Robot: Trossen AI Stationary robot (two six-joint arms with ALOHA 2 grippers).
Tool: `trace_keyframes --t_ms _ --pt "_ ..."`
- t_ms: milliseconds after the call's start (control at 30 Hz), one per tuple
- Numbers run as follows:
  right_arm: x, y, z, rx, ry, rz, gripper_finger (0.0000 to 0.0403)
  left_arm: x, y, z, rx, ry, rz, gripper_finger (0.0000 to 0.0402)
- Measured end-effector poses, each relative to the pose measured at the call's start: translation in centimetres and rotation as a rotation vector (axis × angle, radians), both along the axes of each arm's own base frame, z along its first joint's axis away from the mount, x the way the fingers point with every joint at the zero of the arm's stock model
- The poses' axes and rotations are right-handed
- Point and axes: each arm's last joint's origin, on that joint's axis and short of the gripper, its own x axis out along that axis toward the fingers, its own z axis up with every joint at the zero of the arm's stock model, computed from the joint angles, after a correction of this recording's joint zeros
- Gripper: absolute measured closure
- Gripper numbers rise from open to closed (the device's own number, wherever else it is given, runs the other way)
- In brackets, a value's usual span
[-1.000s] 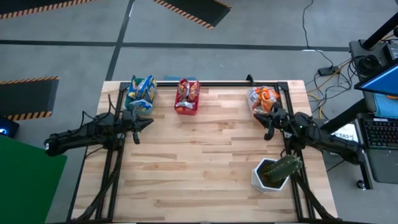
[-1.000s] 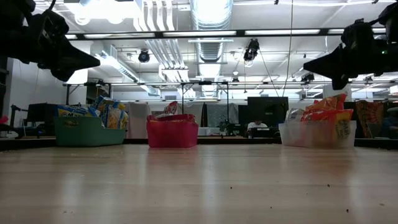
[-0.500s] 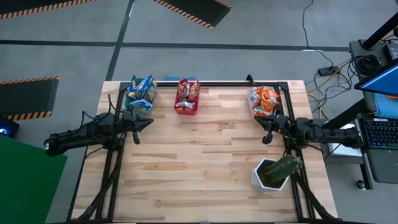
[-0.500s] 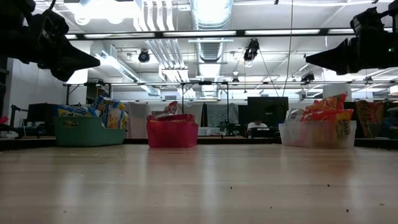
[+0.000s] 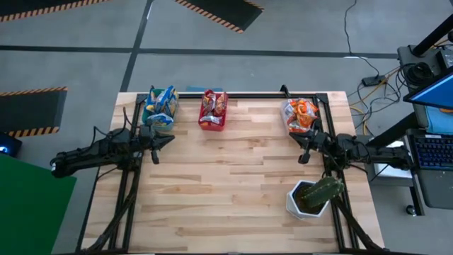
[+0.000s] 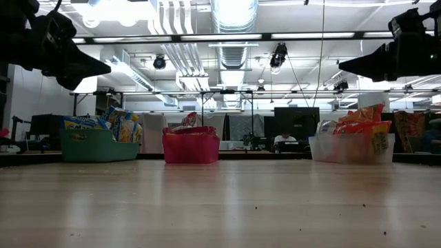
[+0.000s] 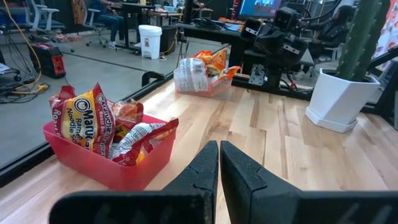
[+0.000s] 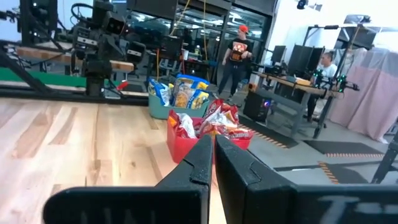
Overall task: Sort Maruchan noodles
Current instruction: Return to Home Position
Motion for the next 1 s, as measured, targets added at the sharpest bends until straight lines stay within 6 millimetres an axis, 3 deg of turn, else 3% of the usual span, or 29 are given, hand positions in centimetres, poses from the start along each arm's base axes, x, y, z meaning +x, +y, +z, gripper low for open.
trace_keyframes --t_ms 1000 --pt "0.06 -0.01 -0.01 0.072 -0.027 0.003 0.0394 0.00 0.00 0.00 0.000 0.000 0.000 0.0402"
